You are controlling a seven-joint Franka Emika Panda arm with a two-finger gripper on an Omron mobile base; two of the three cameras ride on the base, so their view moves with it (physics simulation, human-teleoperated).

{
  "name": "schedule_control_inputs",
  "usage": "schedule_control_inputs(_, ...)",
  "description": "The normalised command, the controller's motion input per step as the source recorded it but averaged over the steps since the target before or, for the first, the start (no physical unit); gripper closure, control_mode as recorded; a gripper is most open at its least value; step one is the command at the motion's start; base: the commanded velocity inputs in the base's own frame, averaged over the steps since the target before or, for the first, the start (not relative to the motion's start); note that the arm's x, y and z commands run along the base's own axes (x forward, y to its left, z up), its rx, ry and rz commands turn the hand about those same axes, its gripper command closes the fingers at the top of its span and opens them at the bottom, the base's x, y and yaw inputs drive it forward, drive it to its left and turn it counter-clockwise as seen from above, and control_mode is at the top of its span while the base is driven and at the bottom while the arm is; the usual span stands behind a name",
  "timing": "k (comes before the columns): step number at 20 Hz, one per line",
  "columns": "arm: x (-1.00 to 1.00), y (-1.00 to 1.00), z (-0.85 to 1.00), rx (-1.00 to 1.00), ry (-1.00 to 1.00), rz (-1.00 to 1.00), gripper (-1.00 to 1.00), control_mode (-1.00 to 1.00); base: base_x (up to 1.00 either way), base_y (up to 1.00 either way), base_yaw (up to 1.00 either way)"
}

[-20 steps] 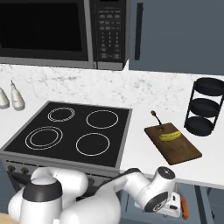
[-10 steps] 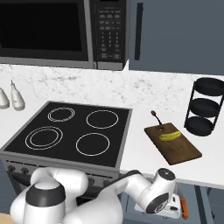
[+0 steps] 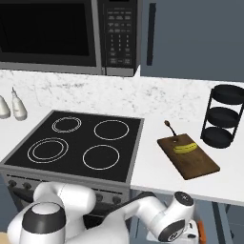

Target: Place the appropriate cutting tool for cutting the cucumber skin on the cutting board.

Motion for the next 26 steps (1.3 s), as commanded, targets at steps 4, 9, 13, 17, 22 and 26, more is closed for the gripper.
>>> schedule_control_inputs(4, -0.39, 0.0, 0.0, 0.03, 0.04, 0.04, -1.0, -1.0, 0.0, 0.0, 0.0)
schedule_control_inputs(9, -0.43, 0.0, 0.0, 0.02, 0.04, 0.02, -1.0, -1.0, 0.0, 0.0, 0.0)
schedule_control_inputs(13, -0.27, 0.0, 0.02, 0.0, 0.0, 0.02, -1.0, -1.0, 0.0, 0.0, 0.0)
schedule_control_inputs(17, 0.3, -0.08, 0.35, 0.0, 0.0, 0.0, -1.0, -1.0, 0.0, 0.0, 0.0)
schedule_control_inputs(22, 0.65, -0.02, 0.5, 0.0, 0.0, 0.02, -1.0, -1.0, 0.0, 0.0, 0.0)
schedule_control_inputs(26, 0.85, -0.08, 0.06, 0.0, 0.02, 0.07, -1.0, -1.0, 0.0, 0.0, 0.0)
